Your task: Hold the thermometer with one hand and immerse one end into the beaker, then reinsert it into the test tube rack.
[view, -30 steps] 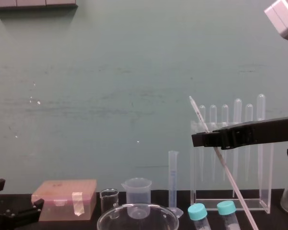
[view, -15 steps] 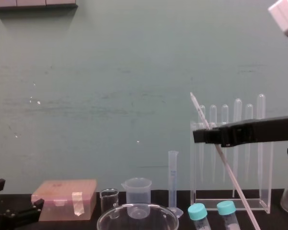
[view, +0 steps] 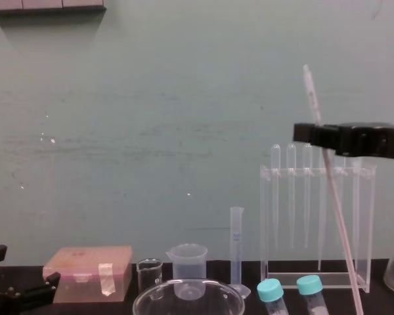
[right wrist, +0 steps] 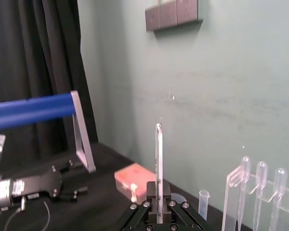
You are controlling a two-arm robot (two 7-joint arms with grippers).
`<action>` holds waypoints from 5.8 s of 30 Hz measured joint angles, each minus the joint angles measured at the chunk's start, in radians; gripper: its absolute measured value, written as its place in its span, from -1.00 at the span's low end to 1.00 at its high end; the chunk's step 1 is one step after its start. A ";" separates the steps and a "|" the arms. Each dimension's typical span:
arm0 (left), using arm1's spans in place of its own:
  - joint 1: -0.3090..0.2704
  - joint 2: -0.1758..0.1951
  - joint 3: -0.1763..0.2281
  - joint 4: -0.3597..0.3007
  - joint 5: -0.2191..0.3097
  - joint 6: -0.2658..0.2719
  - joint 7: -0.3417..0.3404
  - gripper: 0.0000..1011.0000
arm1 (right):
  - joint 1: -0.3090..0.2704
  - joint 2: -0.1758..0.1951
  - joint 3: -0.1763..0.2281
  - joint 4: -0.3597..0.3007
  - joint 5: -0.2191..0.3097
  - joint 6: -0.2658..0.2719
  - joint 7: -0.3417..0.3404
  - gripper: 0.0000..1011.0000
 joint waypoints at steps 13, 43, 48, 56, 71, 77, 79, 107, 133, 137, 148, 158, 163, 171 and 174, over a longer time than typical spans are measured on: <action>0.000 0.000 0.000 0.000 0.000 0.000 0.000 0.99 | -0.034 0.006 0.081 -0.027 0.084 -0.095 0.075 -0.89; 0.000 0.000 0.000 0.000 0.000 0.000 0.000 0.99 | 0.241 -0.180 -0.209 0.126 0.139 -0.118 0.284 -0.89; 0.000 0.000 0.000 0.000 0.000 0.000 0.000 0.99 | 0.235 -0.193 -0.240 0.189 0.116 -0.154 0.315 -0.89; 0.000 0.000 0.000 0.000 0.000 0.000 0.000 0.99 | 0.215 -0.207 -0.262 0.260 0.092 -0.193 0.350 -0.89; 0.000 0.000 0.000 0.000 0.000 0.000 0.000 0.99 | 0.198 -0.218 -0.261 0.296 0.072 -0.199 0.362 -0.89; 0.000 0.000 0.000 0.000 0.000 0.000 0.000 0.99 | 0.195 -0.220 -0.258 0.296 0.071 -0.194 0.364 -0.89; 0.000 0.000 0.000 0.000 0.000 0.000 0.000 0.99 | 0.195 -0.220 -0.257 0.295 0.071 -0.193 0.365 -0.89; 0.000 0.000 0.000 0.000 0.000 0.000 0.000 0.99 | 0.190 -0.220 -0.256 0.289 0.066 -0.184 0.364 -0.89; 0.000 0.000 0.000 0.000 0.000 0.000 0.000 0.99 | 0.184 -0.212 -0.254 0.278 0.066 -0.185 0.366 -0.89; 0.000 0.000 0.000 0.000 0.000 0.000 0.000 0.99 | 0.184 -0.211 -0.255 0.275 0.067 -0.185 0.366 -0.89; 0.000 0.000 0.000 0.000 0.000 0.000 0.000 0.99 | 0.183 -0.211 -0.257 0.271 0.067 -0.183 0.366 -0.89; 0.000 0.000 0.000 0.000 0.000 0.000 0.000 0.99 | 0.182 -0.208 -0.258 0.267 0.067 -0.181 0.366 -0.89; 0.000 0.000 0.000 0.000 0.000 0.000 0.000 0.99 | 0.181 -0.207 -0.259 0.265 0.067 -0.179 0.366 -0.89; 0.000 0.000 0.000 0.000 0.000 0.000 0.000 0.99 | 0.181 -0.206 -0.261 0.265 0.067 -0.179 0.365 -0.89; 0.000 0.000 0.000 0.000 0.000 0.000 0.000 0.99 | 0.181 -0.206 -0.261 0.265 0.067 -0.178 0.365 -0.89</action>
